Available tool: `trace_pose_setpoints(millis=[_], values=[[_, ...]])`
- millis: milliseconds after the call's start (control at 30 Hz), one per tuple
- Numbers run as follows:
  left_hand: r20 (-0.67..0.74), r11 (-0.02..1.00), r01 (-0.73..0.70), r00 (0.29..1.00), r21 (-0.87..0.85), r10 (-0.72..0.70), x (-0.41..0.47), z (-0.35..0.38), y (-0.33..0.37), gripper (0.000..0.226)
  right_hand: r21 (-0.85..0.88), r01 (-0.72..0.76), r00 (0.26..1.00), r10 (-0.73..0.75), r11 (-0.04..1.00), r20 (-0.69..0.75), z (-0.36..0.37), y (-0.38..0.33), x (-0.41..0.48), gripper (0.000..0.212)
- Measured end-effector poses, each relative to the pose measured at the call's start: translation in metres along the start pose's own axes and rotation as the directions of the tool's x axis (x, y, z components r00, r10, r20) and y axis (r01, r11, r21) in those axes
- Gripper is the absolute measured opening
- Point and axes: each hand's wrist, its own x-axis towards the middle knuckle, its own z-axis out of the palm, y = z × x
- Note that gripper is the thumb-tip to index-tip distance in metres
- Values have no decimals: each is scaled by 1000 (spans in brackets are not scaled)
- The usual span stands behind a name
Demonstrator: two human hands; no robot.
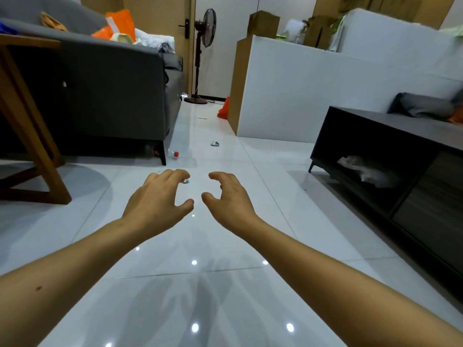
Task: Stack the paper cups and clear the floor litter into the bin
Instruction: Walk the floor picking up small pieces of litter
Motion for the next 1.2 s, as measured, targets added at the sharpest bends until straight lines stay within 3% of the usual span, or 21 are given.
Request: trace_pose_setpoints(millis=[400,700,1200], values=[[-33,999,20,999,32,-19,0,-11,-19,50,6,18,1000,-18,1000,-20,16,-13,6,46],[-161,999,38,986,31,-33,12,-14,-5,50,-33,64,997,-65,997,-48,9,-2,5,43],[-202,997,42,979,60,-29,-3,-19,20,50,-28,148,987,-149,989,-56,-6,6,-1,41]])
